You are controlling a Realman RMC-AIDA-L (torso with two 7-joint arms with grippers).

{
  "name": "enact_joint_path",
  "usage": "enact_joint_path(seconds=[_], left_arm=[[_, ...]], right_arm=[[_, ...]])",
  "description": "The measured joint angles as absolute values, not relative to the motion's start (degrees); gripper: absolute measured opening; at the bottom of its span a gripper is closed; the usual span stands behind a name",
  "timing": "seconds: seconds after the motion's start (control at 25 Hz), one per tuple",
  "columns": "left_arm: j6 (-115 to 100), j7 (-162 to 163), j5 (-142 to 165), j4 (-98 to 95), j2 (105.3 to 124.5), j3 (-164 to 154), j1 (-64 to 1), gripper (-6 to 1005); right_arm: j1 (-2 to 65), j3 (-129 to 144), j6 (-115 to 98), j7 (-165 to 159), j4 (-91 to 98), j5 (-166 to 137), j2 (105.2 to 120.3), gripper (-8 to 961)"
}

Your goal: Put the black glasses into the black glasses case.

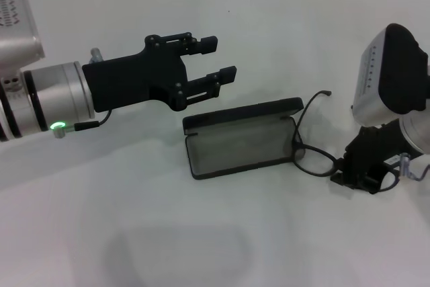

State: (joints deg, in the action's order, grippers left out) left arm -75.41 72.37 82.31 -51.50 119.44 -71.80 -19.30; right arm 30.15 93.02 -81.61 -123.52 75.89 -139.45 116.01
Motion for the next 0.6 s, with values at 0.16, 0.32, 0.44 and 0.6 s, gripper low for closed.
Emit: enact_joint_path(seconds=[0.16,0.32,0.44,0.6], left_arm=[[-75.4,72.4,82.3,-51.5,119.44,-71.8,-19.4,576],[-75.4,72.3,82.2,-51.5,119.46,-71.8,-19.1,576],[-75.4,72.3,81.8,-50.7,119.50,-71.8,-19.2,576],[-76.7,72.3,81.6,-49.5,119.53,-71.4,-19.5,576]], right_arm=[[29.9,92.8,-81.3,-123.0,76.0,-139.4,115.84,220],[28.1,89.0,-84.5,-120.7,78.6,-139.0,115.55,130],[25.0,82.5,-89.0,-115.6,82.3,-134.9,115.71,122],[21.9,72.4,-96.8,-106.8,84.7,-126.1,115.73,113]])
